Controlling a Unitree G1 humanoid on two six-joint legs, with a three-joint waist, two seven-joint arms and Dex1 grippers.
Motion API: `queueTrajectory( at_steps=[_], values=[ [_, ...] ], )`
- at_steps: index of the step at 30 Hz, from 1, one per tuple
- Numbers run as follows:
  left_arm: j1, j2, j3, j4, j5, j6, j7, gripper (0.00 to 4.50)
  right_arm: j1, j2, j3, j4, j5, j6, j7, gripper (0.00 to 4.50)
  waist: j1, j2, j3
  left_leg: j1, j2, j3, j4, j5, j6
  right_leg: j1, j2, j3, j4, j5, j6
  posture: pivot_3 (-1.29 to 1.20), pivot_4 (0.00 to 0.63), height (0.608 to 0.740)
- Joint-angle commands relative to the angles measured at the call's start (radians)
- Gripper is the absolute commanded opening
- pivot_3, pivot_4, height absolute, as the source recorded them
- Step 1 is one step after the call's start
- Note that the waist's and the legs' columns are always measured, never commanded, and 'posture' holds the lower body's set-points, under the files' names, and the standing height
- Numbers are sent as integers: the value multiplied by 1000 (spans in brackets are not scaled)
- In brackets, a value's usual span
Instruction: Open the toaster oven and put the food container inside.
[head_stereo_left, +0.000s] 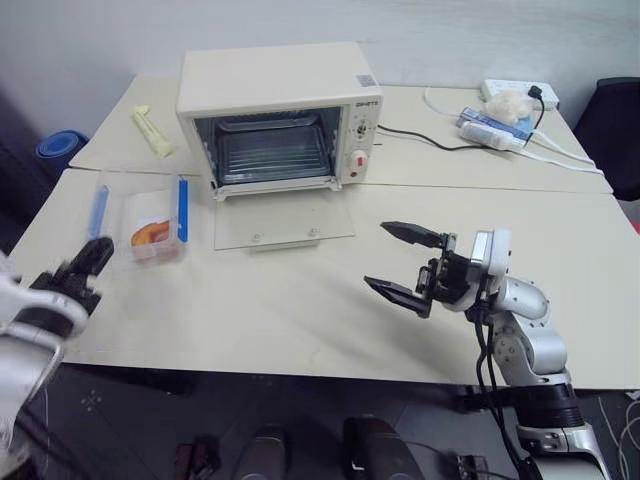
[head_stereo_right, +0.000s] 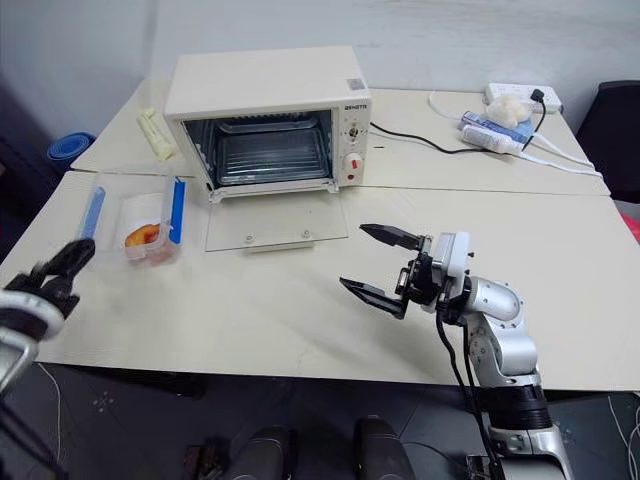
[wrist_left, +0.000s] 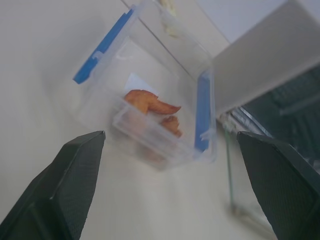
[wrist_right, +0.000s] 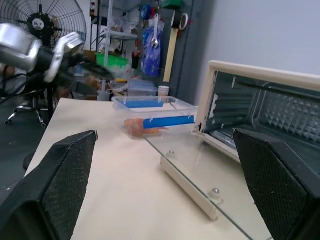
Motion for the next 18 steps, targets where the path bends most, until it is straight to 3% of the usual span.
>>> queueTrajectory(
  at_steps=[1,5,13,16,18],
  values=[
    [-102,20,-74,61,-78,-125,282,4483,11,-18,-8,-20,17,-2,25,4500,-3,0,0,0,0,1,0,1,-2,-1,0,0,0,0,0,0,150,740],
    [-205,17,-156,143,-29,-181,386,4483,26,-24,-16,-30,11,-17,32,4500,2,0,0,-1,0,1,0,2,-4,-1,1,0,0,0,0,0,150,740],
    [-367,-8,-237,335,144,-222,323,4483,53,-29,-27,-58,-1,-18,-1,4500,6,0,0,-1,0,2,2,3,-5,-1,1,0,0,0,0,0,150,740],
    [-384,-16,-239,376,157,-196,305,3876,53,-29,-25,-72,-5,-17,-20,4500,2,0,0,-1,0,2,2,3,-5,-1,1,0,0,0,0,0,150,740],
    [-385,-24,-229,381,165,-195,315,3213,47,-32,-24,-83,-3,-7,-33,4500,3,0,0,-2,0,2,2,3,-6,-1,2,0,1,0,0,0,150,740]
  ],
)
